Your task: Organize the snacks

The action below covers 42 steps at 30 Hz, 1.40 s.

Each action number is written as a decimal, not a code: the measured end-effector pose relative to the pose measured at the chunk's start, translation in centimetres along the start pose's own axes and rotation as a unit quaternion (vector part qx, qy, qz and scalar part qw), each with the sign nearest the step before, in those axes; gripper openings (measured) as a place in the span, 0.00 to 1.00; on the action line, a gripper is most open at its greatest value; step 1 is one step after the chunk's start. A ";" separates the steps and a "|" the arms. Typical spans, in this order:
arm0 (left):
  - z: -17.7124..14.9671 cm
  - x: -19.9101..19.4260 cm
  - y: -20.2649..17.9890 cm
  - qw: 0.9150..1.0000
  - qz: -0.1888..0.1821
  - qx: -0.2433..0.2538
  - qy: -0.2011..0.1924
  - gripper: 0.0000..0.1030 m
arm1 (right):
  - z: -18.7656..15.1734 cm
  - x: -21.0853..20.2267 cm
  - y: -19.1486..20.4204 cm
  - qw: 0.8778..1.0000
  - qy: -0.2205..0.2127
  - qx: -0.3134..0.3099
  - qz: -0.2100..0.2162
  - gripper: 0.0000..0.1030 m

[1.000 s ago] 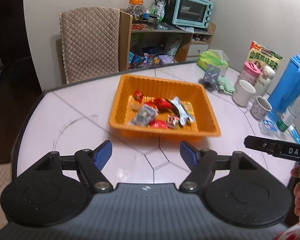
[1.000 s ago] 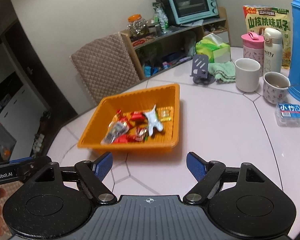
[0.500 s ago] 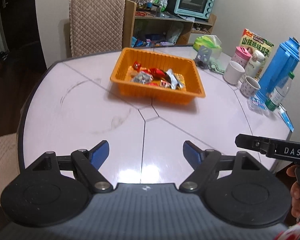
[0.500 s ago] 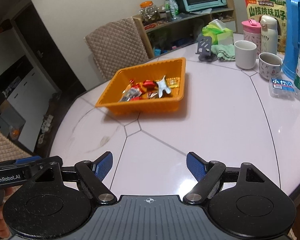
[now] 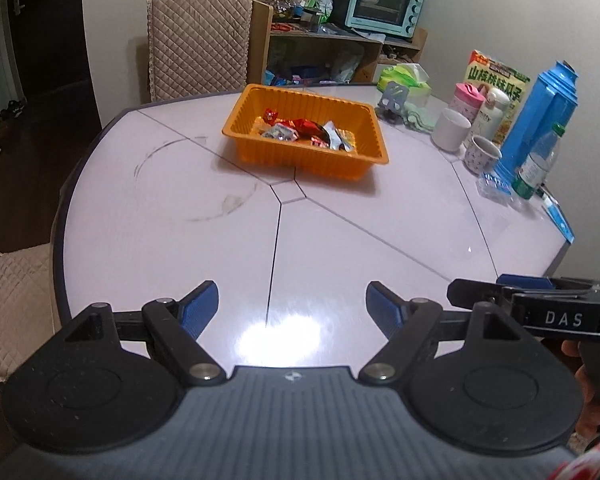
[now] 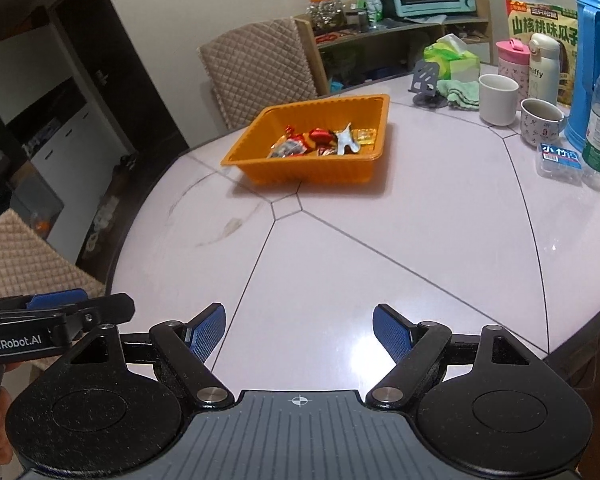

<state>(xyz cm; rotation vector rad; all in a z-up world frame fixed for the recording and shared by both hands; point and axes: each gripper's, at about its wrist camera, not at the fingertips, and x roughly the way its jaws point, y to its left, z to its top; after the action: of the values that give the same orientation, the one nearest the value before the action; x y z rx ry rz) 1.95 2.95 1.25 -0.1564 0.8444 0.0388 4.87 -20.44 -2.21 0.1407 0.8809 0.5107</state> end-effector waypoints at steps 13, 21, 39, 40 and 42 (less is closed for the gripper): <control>-3.8 -2.3 -1.0 1.000 0.008 0.001 0.017 0.77 | -3.4 -2.1 1.3 0.999 0.016 -0.028 0.002 0.78; -4.3 -3.0 -1.5 1.000 0.008 0.009 0.016 0.77 | -3.8 -3.0 1.6 0.999 0.007 -0.035 0.003 0.78; -3.9 -3.0 -1.8 1.000 0.011 0.011 0.013 0.77 | -3.4 -2.6 1.2 0.999 0.003 -0.036 0.007 0.78; -3.9 -3.0 -1.8 1.000 0.011 0.010 0.013 0.77 | -3.3 -2.5 1.2 0.999 0.003 -0.036 0.007 0.78; -3.9 -2.9 -1.8 1.000 0.011 0.010 0.013 0.77 | -3.3 -2.4 1.2 0.999 0.004 -0.036 0.006 0.78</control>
<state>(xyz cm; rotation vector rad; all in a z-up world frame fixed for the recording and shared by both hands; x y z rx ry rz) -2.72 0.68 1.13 -0.1290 0.8723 0.0485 0.62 -20.88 -2.21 0.0792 0.8682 0.5534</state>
